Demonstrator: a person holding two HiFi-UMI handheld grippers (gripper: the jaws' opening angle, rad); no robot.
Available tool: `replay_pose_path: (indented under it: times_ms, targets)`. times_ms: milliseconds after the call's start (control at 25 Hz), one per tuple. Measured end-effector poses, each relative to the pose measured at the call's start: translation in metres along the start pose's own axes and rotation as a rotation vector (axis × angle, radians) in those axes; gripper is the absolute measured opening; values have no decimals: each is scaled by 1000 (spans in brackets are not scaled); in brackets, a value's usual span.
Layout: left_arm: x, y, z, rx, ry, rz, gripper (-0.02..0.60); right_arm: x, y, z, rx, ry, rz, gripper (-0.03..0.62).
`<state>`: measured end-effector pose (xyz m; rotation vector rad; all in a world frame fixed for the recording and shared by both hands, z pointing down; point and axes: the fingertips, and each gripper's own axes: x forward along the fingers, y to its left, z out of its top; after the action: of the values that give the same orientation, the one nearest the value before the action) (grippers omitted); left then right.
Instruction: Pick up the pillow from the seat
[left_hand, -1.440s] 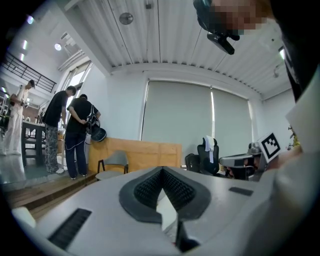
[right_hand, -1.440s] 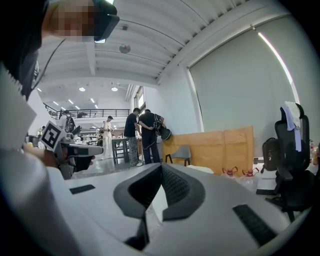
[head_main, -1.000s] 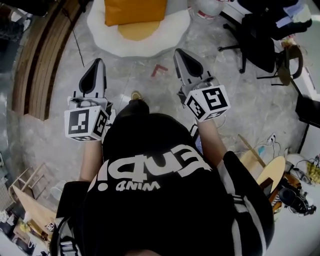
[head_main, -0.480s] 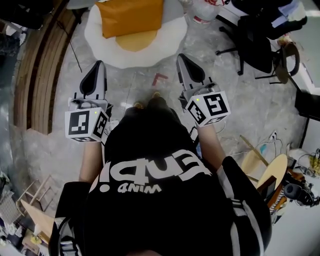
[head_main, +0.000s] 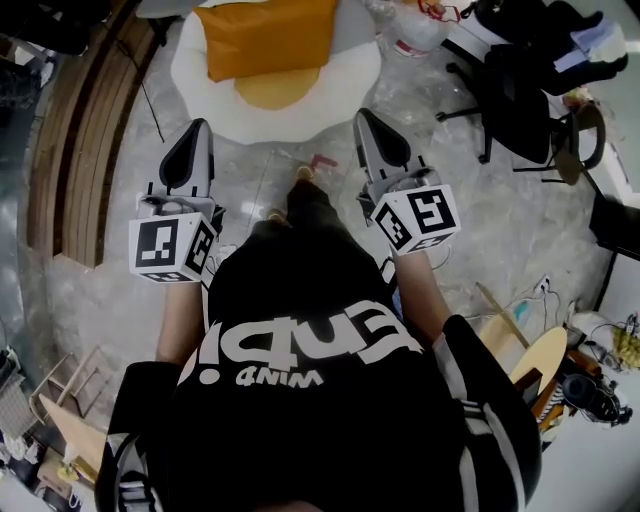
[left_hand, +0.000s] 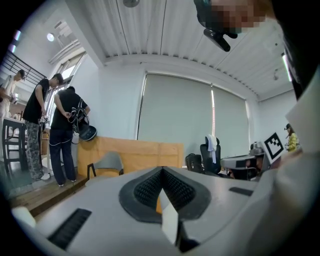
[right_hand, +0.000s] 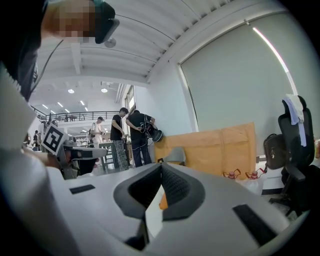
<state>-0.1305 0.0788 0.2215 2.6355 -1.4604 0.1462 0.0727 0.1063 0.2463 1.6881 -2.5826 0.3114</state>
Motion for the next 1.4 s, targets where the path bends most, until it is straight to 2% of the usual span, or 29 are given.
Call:
replay_pose_path:
  times_ms: [400,720,1000,1400]
  targets:
    - [88,9,10,-4,4,14,9,60,-65,11,10,18,21,21]
    - [144,20,35,15,-28,68,9,107,-115,28,4,3,68,21]
    - [170,46,44,11,-24,116,9,149,-126,41,-1,5,99,21]
    - [216,93,45,-4,0,116,9,212,-136,46,11,28,97,21]
